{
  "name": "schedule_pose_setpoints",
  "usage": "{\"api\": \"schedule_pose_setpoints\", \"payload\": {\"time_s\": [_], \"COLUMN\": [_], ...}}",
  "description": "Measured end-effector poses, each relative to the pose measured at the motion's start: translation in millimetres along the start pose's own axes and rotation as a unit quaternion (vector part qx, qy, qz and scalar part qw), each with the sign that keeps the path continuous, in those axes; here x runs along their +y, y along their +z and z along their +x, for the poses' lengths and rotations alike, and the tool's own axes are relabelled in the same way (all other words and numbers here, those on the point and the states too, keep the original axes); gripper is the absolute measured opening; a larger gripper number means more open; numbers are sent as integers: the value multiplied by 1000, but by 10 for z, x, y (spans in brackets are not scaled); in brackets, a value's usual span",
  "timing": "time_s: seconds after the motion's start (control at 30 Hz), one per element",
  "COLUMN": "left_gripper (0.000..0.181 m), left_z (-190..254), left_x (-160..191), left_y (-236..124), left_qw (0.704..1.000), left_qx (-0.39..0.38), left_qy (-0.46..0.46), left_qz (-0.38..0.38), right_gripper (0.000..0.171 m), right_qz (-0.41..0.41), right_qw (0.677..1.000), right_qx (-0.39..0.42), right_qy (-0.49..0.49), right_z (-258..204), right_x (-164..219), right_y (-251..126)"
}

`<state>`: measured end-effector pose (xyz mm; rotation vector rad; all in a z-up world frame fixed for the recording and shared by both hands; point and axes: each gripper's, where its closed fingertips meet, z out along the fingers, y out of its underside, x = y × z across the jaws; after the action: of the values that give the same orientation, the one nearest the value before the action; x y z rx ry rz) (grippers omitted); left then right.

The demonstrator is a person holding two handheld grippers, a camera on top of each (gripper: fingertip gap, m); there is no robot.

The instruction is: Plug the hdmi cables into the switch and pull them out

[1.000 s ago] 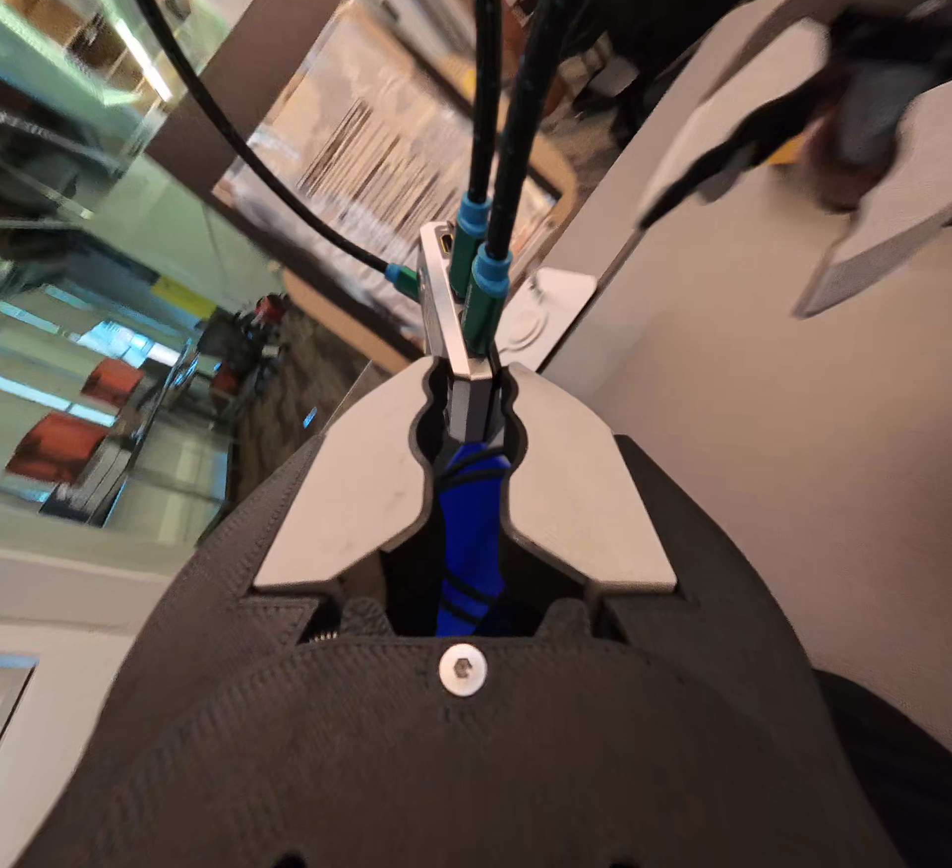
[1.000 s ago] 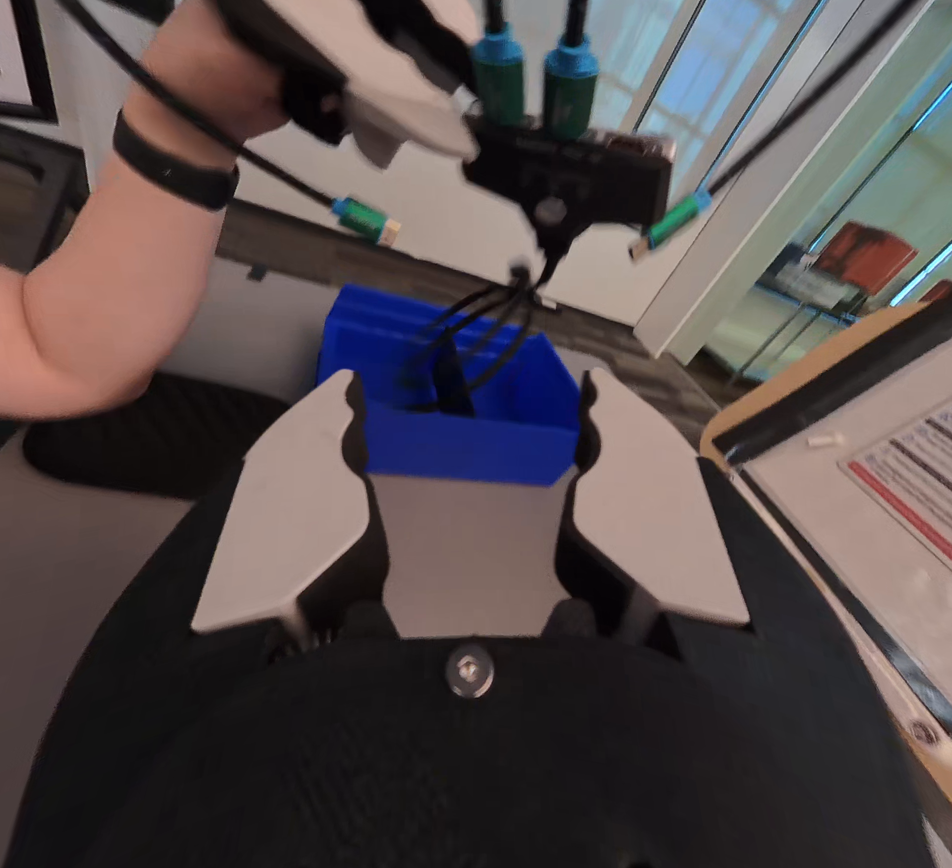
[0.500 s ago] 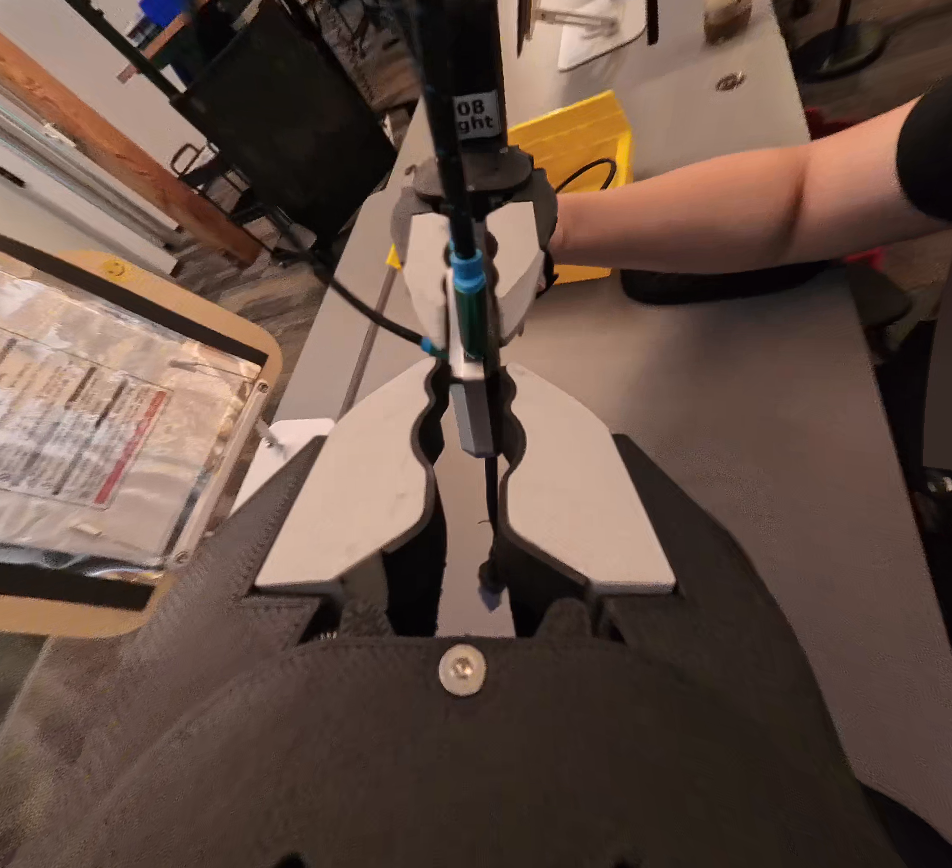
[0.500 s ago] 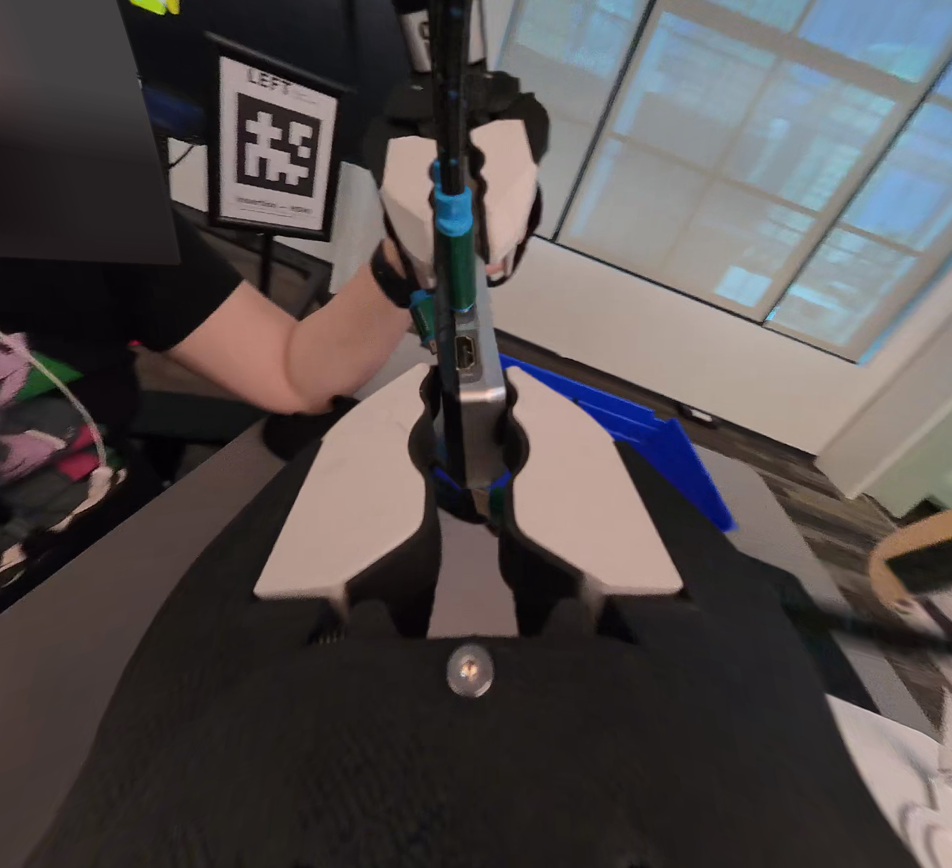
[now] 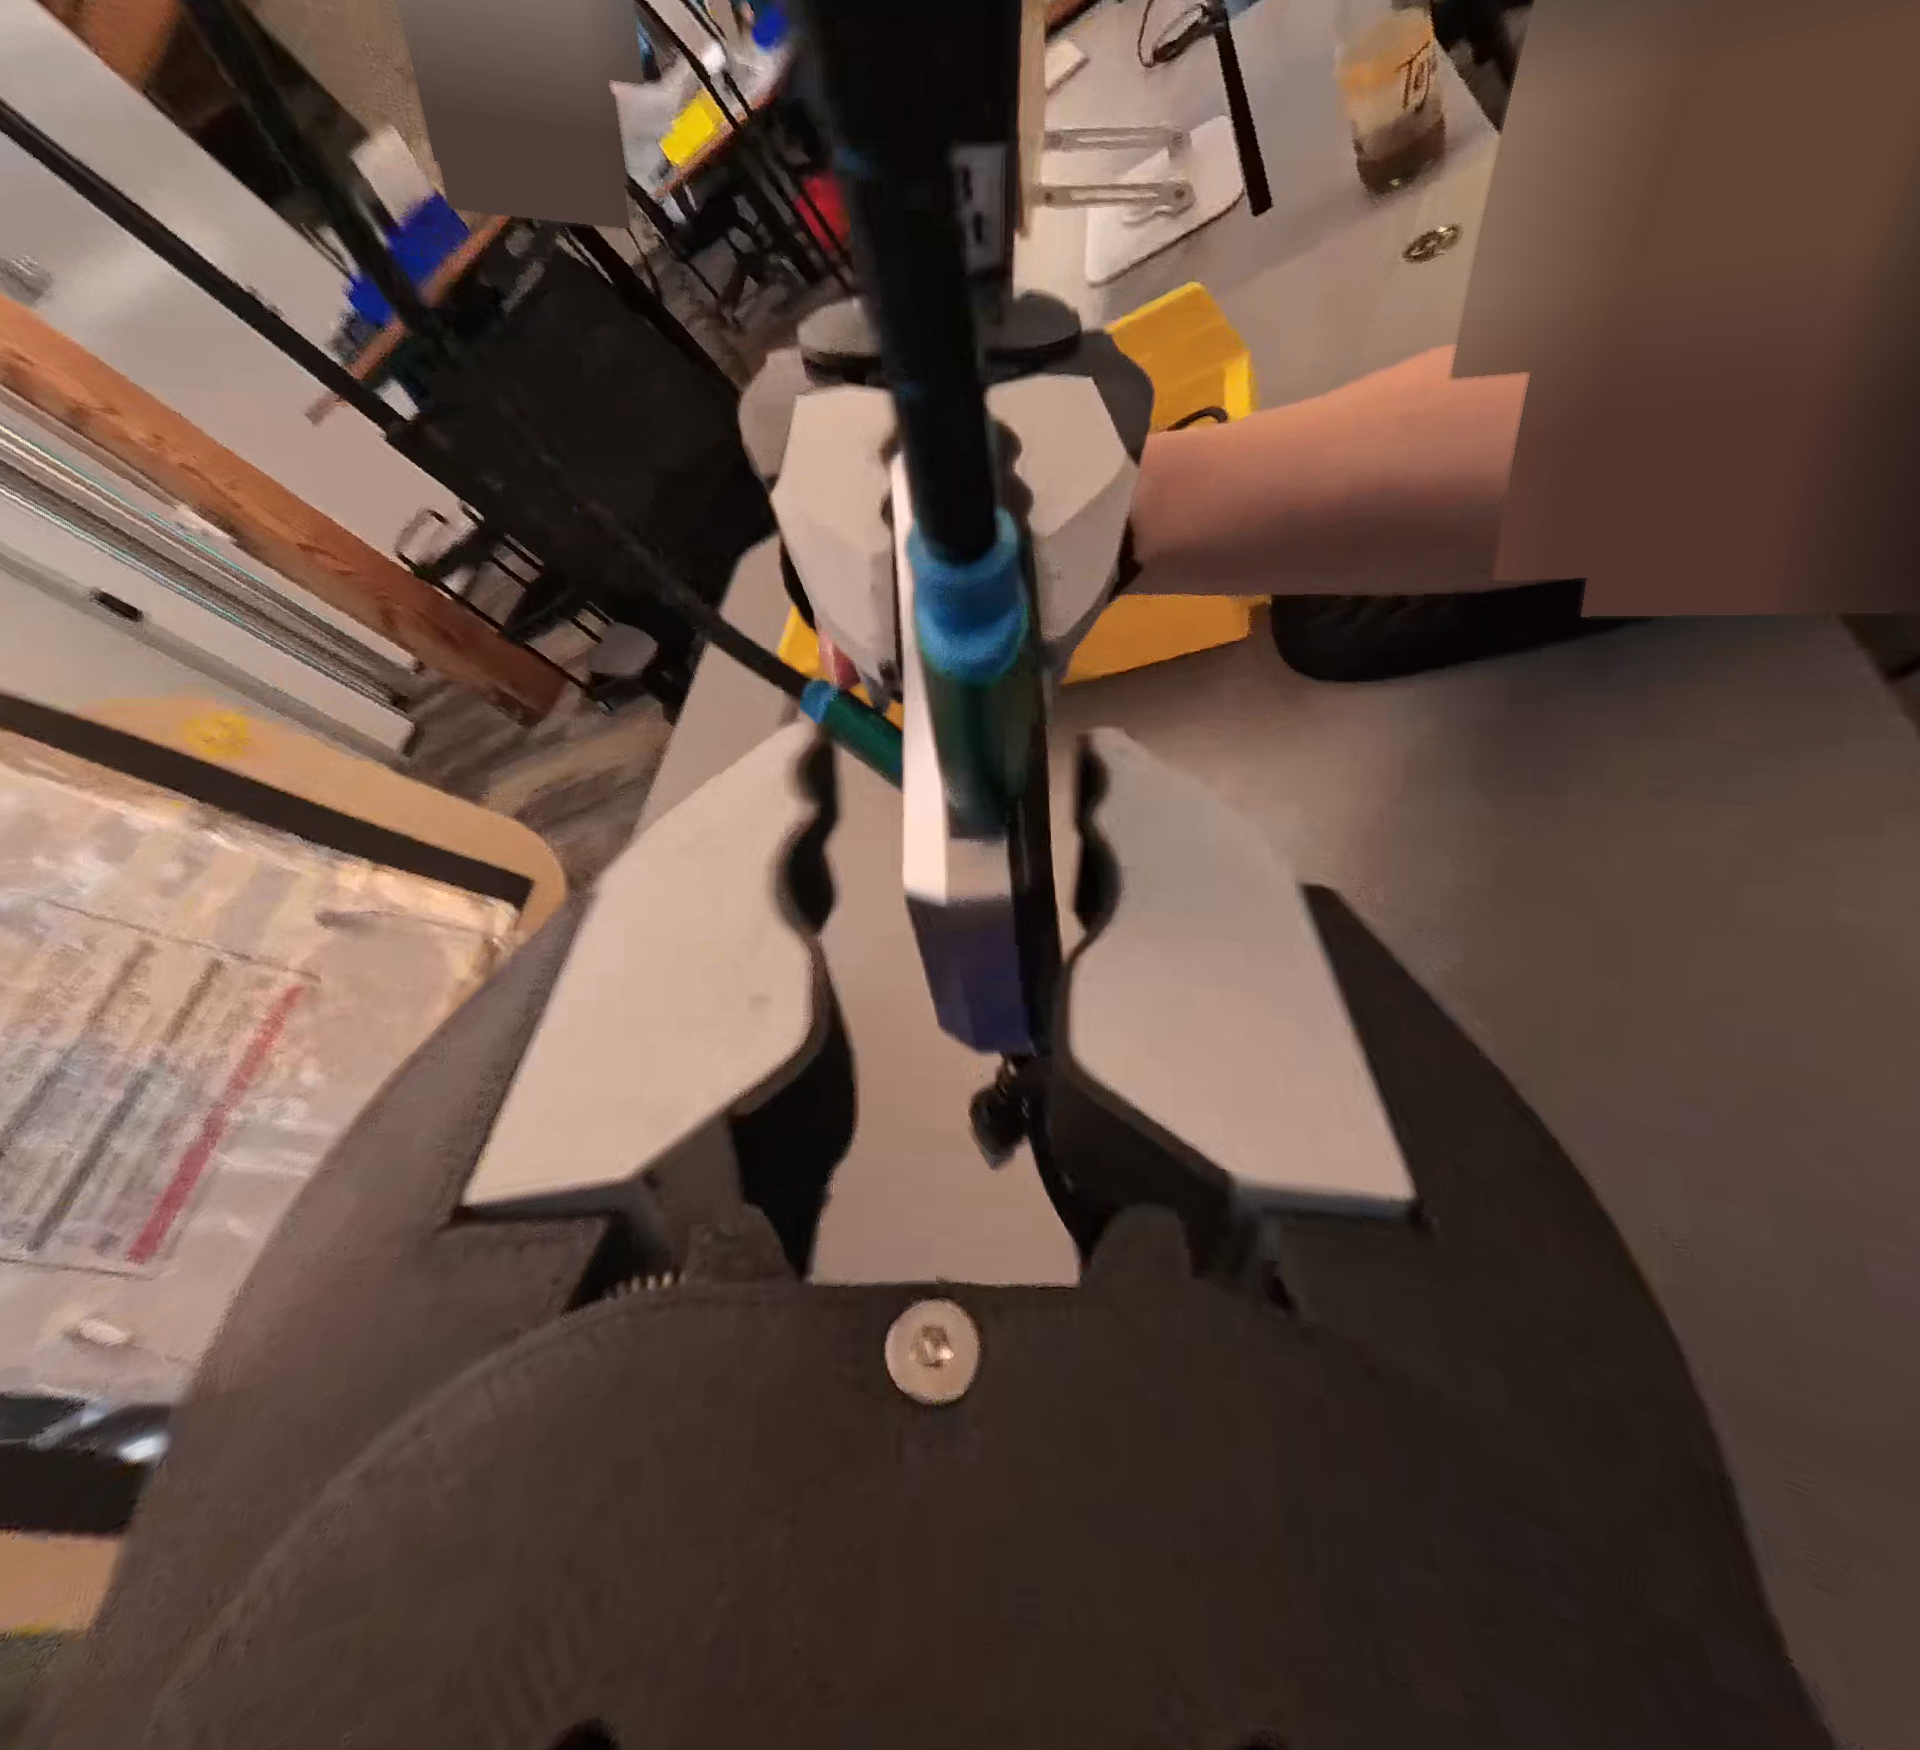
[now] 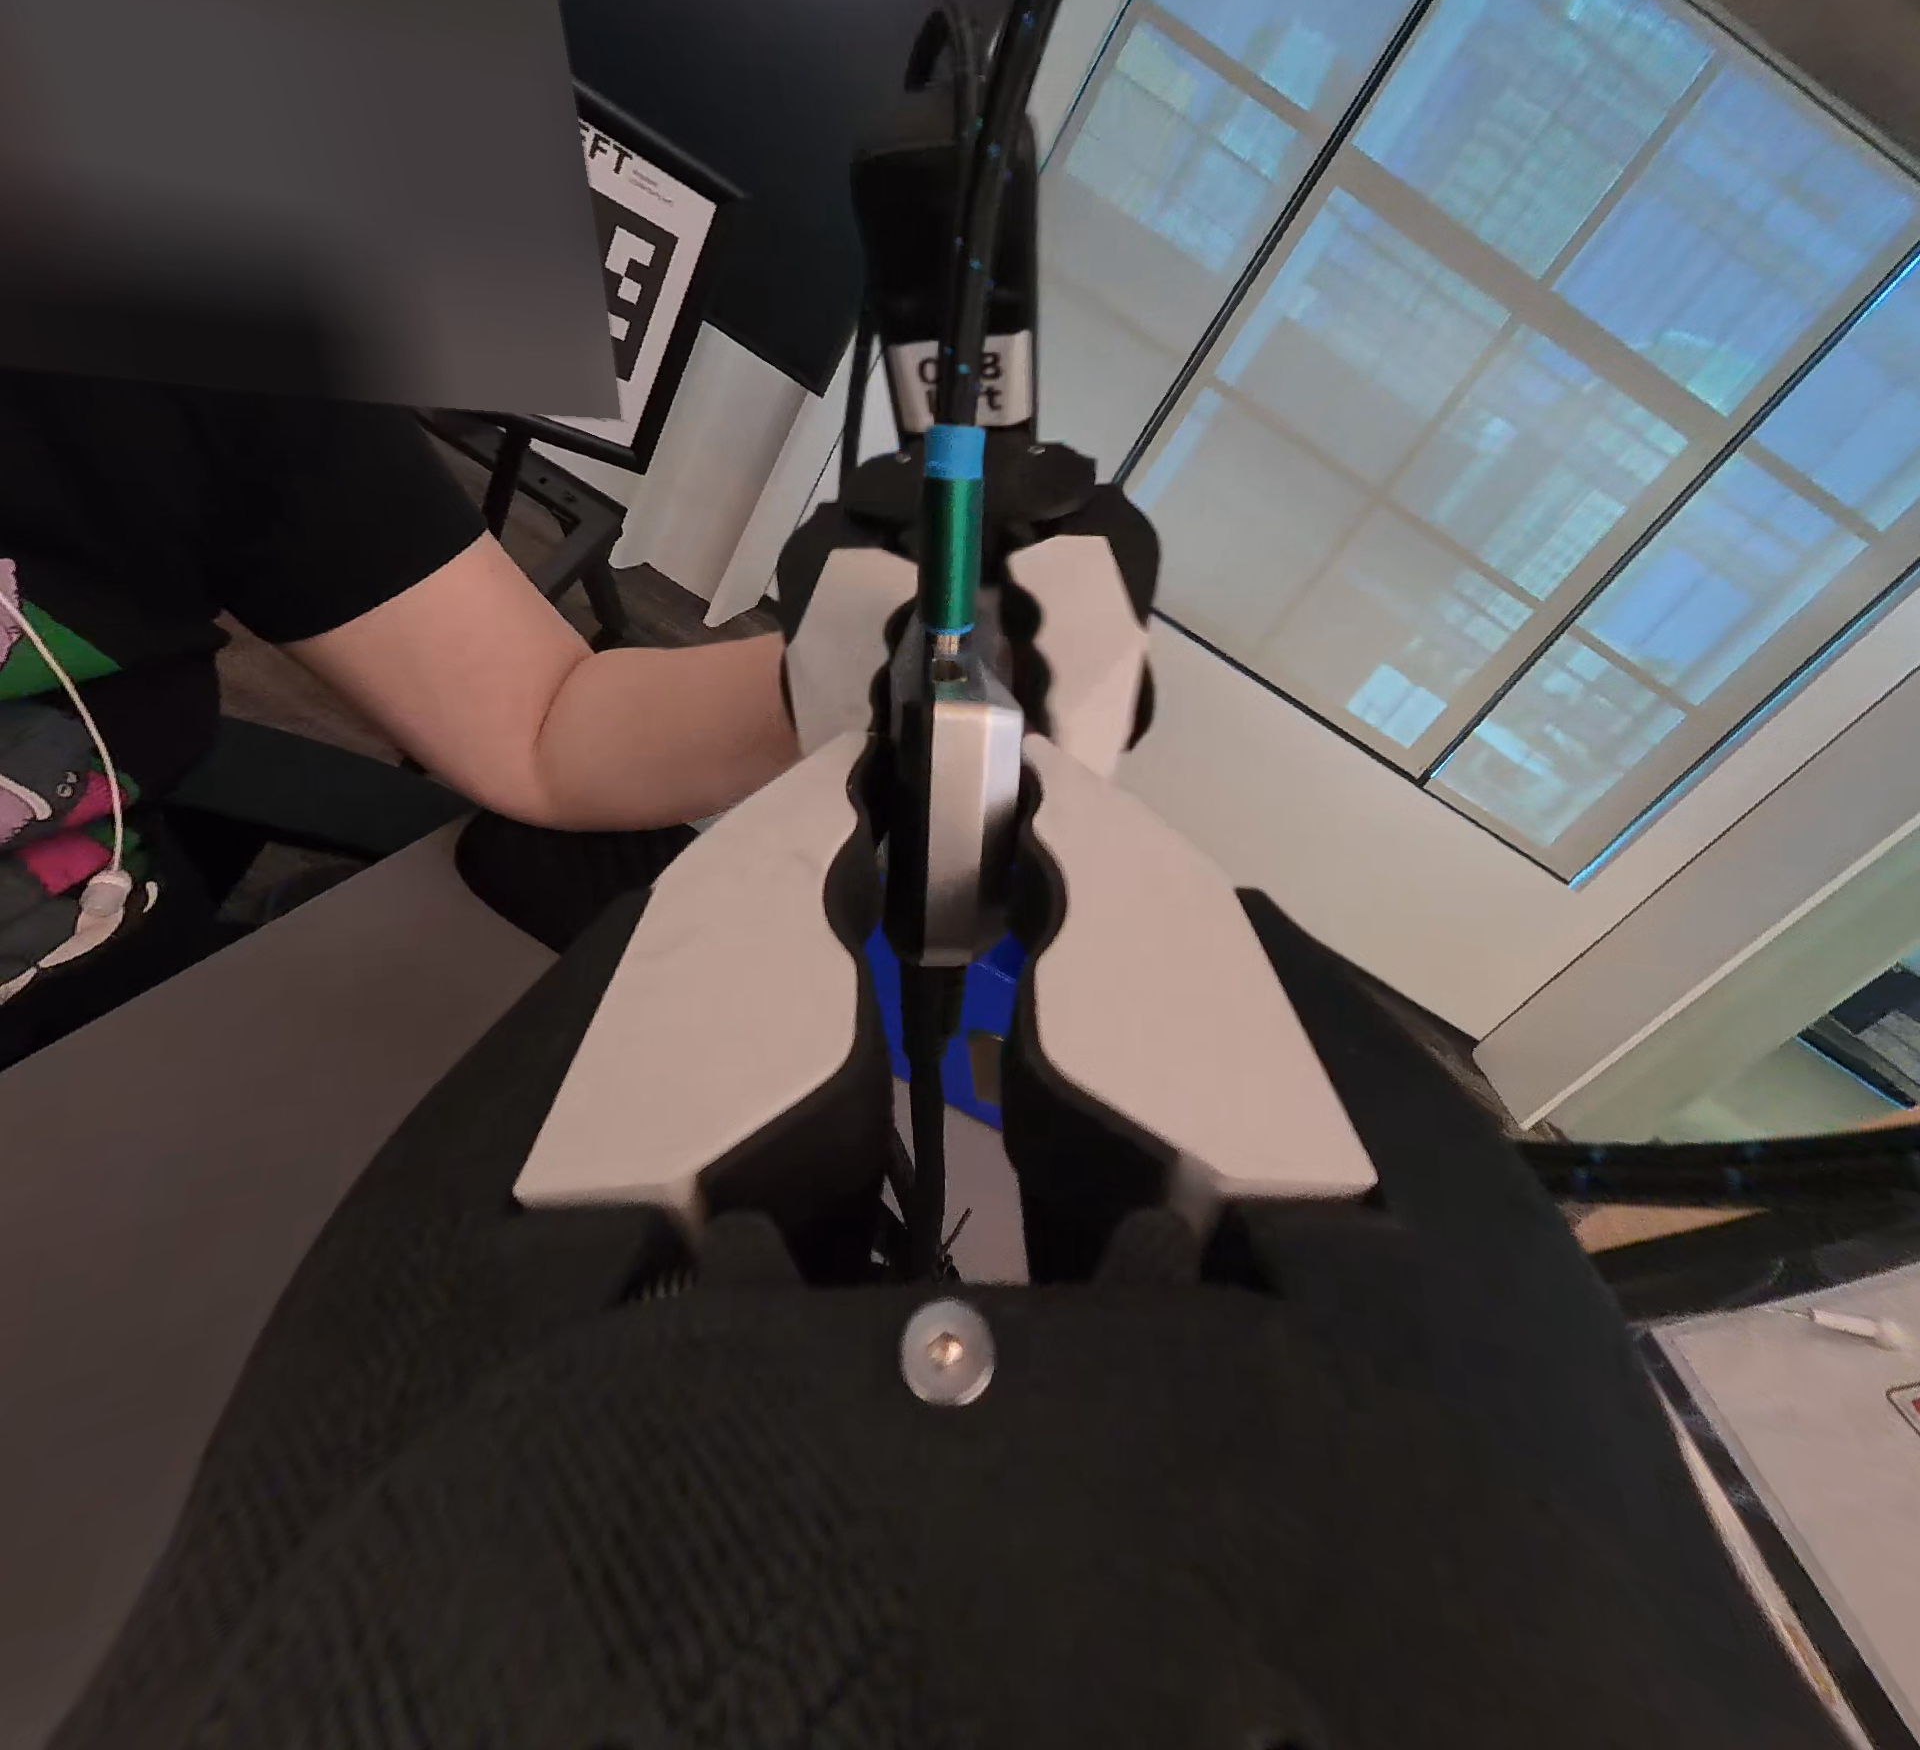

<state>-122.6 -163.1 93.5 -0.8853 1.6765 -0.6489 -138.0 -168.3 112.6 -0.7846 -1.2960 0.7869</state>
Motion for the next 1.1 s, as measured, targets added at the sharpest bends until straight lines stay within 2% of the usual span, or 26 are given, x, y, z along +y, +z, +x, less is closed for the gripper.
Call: {"api": "schedule_pose_setpoints", "payload": {"time_s": [0.03,0.23,0.43,0.57,0.63,0.7,0.77,0.8,0.9,1.0,1.1], "left_gripper": [28,25,23,22,22,22,22,22,23,23,22], "left_z": [18,-37,-95,-329,-472,-661,-818,-878,-1003,-1057,-1081], "left_x": [-38,-98,49,179,263,410,564,628,735,788,790], "left_y": [37,158,254,219,145,41,-48,-74,-112,-127,-136], "left_qw": [1000,994,997,986,977,952,917,902,870,861,861], "left_qx": [-2,-31,-50,-134,-175,-235,-285,-303,-345,-363,-374], "left_qy": [19,36,45,99,118,166,213,228,252,243,232], "left_qz": [21,102,45,-11,-40,-107,-181,-208,-247,-259,-255], "right_gripper": [22,22,26,38,37,35,24,25,24,24,24], "right_qz": [6,43,38,39,20,-9,-46,-73,-181,-295,-304], "right_qw": [1000,999,999,991,982,974,974,974,957,919,920], "right_qx": [0,8,25,129,179,217,213,209,220,255,246], "right_qy": [-2,-14,-9,-21,-48,-63,-60,-54,-47,-51,-18], "right_z": [4,47,136,452,566,641,598,566,497,511,446], "right_x": [0,-2,139,69,-8,-109,-219,-259,-219,19,116], "right_y": [-10,-129,-204,-393,-507,-586,-583,-568,-555,-578,-381]}}
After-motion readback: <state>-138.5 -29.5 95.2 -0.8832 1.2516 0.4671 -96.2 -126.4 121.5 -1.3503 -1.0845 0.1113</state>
